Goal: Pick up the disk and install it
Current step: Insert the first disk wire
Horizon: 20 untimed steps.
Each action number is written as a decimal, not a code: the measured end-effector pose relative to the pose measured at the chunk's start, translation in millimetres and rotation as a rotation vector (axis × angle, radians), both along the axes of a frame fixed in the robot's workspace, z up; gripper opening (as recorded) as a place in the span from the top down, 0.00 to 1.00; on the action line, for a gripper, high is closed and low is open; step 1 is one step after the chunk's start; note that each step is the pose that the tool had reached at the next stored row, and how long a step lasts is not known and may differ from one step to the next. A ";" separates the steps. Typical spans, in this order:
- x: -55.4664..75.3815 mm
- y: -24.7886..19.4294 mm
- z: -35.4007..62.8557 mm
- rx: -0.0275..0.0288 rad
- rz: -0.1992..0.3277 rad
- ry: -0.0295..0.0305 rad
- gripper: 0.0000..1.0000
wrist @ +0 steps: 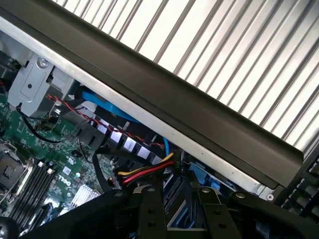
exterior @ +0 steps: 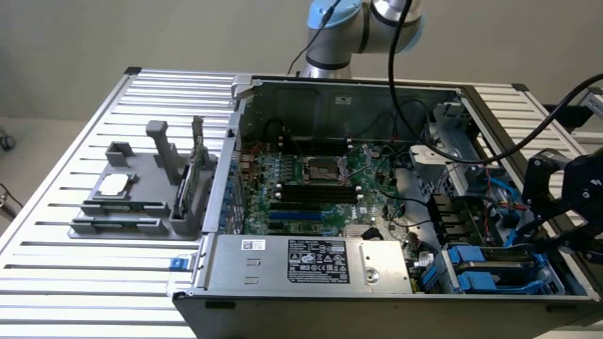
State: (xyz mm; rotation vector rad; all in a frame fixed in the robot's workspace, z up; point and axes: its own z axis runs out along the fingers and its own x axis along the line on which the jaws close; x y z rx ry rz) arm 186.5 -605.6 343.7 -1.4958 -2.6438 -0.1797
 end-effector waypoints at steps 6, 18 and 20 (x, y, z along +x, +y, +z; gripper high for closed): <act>0.0 -1.0 -1.5 0.0202 0.000 0.0000 0.69; 0.0 -2.5 -6.0 0.0459 0.000 -0.0002 0.69; 0.0 -2.6 -6.3 0.0482 0.000 -0.0002 0.78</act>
